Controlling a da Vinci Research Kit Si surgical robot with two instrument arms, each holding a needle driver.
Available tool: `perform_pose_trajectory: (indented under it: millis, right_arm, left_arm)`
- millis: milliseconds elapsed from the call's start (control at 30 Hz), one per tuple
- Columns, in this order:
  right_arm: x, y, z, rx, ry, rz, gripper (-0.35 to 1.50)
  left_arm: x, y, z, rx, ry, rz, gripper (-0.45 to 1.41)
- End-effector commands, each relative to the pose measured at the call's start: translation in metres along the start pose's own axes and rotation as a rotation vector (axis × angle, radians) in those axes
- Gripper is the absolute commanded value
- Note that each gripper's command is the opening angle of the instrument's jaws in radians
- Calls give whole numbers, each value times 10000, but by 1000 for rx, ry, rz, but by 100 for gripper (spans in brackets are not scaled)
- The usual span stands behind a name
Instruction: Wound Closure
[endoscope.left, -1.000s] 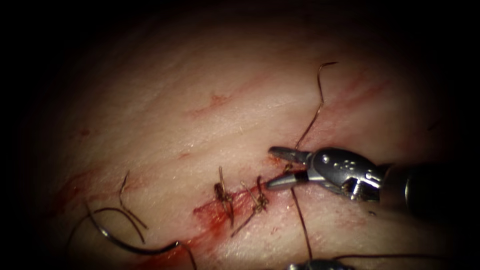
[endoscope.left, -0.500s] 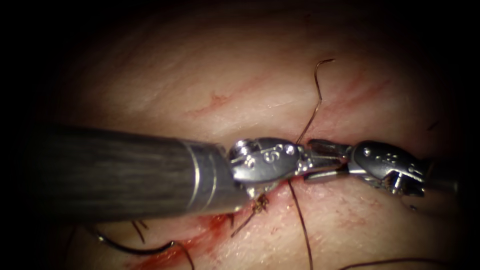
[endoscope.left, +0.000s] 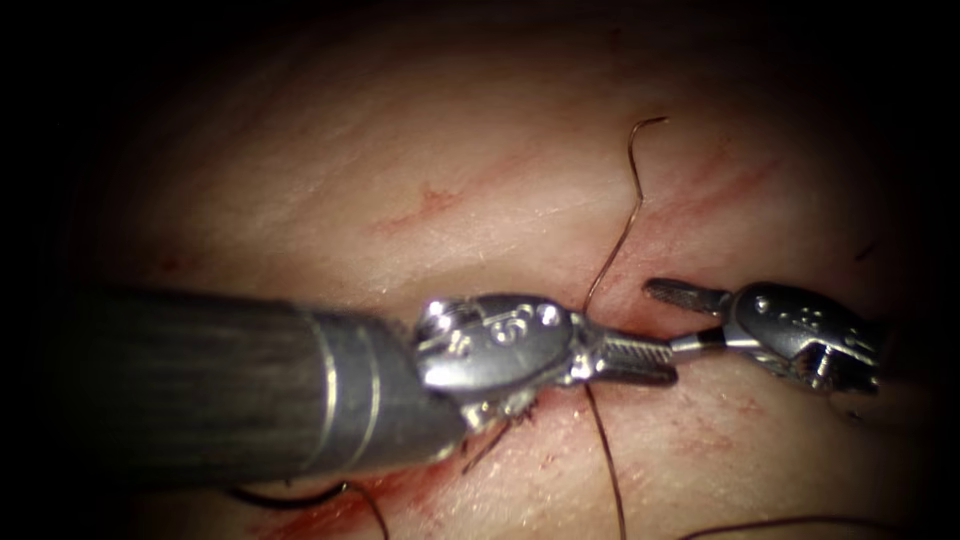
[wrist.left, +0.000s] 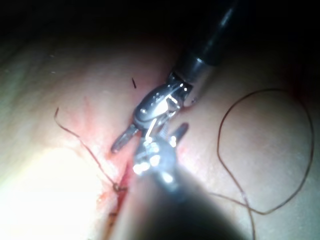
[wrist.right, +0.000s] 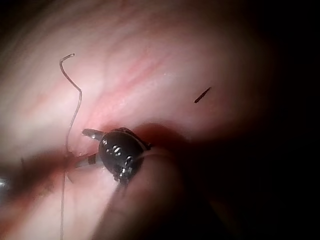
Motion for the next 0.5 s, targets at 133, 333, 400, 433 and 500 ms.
perform_pose_trajectory:
  millis: [133,333,400,433,500]
  right_arm:
    - [-7,-4,14,-1,2,1,133]
    - [-9,-12,29,14,0,-3,135]
    - [-10,-14,30,17,1,-4,135]
    - [-10,-17,32,15,-2,-5,135]
    - [-9,-19,34,20,-4,-4,135]
  left_arm:
    - [1,60,31,-71,-59,-30,95]
    - [11,96,54,21,-232,-48,122]
    - [11,92,55,62,-242,-21,122]
    - [8,83,57,112,-278,-13,118]
    - [-7,74,68,129,-338,9,115]
